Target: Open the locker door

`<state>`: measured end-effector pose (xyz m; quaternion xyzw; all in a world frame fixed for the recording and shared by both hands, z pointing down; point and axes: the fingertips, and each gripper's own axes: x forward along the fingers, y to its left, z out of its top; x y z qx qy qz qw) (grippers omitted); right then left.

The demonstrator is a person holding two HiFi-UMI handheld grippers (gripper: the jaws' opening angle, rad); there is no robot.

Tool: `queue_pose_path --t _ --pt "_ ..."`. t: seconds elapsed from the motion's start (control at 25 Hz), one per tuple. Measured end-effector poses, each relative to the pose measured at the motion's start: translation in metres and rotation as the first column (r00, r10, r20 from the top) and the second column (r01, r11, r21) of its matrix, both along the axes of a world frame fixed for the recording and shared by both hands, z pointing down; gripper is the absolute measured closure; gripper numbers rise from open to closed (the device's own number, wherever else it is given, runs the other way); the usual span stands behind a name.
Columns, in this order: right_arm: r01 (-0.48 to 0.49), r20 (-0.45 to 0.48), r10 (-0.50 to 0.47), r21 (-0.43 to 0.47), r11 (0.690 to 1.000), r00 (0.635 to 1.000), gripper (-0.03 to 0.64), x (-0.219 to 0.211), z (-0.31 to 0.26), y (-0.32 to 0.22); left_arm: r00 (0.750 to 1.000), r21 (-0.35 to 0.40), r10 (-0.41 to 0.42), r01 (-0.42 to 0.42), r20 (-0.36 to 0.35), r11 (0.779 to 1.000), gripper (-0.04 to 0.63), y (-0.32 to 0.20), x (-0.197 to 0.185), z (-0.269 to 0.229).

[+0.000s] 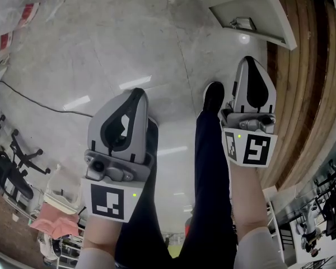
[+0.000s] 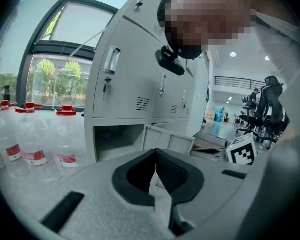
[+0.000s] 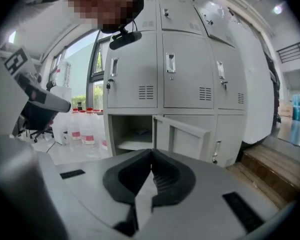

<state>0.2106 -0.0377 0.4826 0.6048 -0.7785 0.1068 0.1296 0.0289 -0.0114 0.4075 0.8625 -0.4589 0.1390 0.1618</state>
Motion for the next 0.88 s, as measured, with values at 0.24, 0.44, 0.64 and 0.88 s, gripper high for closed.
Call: queue_pose_path --t 0.24,0.44,0.64,0.88 --pt "0.012 0.052 -0.014 0.044 0.999 0.999 0.604 -0.013 -0.041 0.013 0.997 0.032 -0.076 0.075 0.018 0.997 0.586 -0.008 -0.023 -0.005" --pt "-0.012 0.085 0.006 0.064 0.998 0.996 0.604 -0.016 -0.059 0.017 0.989 0.063 -0.148 0.146 0.031 0.987 0.586 -0.013 -0.045 -0.011" --pt "0.01 0.073 -0.016 0.08 0.997 0.997 0.604 -0.023 -0.067 0.016 0.982 0.065 -0.189 0.187 0.029 0.98 0.586 -0.016 -0.059 -0.011" --pt "0.027 0.096 -0.037 0.098 0.995 0.995 0.604 -0.034 -0.076 0.014 0.977 0.066 -0.213 0.211 0.029 0.975 0.586 -0.018 -0.071 -0.011"
